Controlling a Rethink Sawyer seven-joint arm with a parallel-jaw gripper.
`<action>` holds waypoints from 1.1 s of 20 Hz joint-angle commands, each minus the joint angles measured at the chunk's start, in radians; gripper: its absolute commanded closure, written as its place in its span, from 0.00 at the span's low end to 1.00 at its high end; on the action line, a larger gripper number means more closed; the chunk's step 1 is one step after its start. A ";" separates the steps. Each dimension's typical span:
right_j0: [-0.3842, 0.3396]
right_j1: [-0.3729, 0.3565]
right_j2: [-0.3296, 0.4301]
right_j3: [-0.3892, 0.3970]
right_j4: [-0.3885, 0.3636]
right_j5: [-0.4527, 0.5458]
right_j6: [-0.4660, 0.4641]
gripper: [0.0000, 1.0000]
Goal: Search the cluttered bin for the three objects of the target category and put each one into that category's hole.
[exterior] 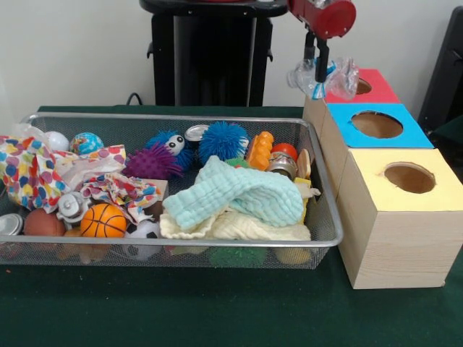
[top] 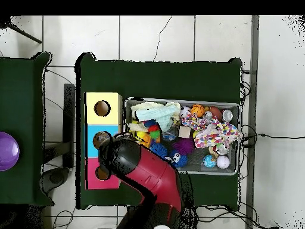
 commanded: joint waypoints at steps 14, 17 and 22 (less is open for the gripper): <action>0.078 0.143 0.034 -0.116 0.076 0.057 0.495 1.00; 0.065 0.128 0.063 -0.104 0.080 0.085 0.484 1.00; 0.060 0.124 0.081 -0.100 0.082 0.104 0.478 1.00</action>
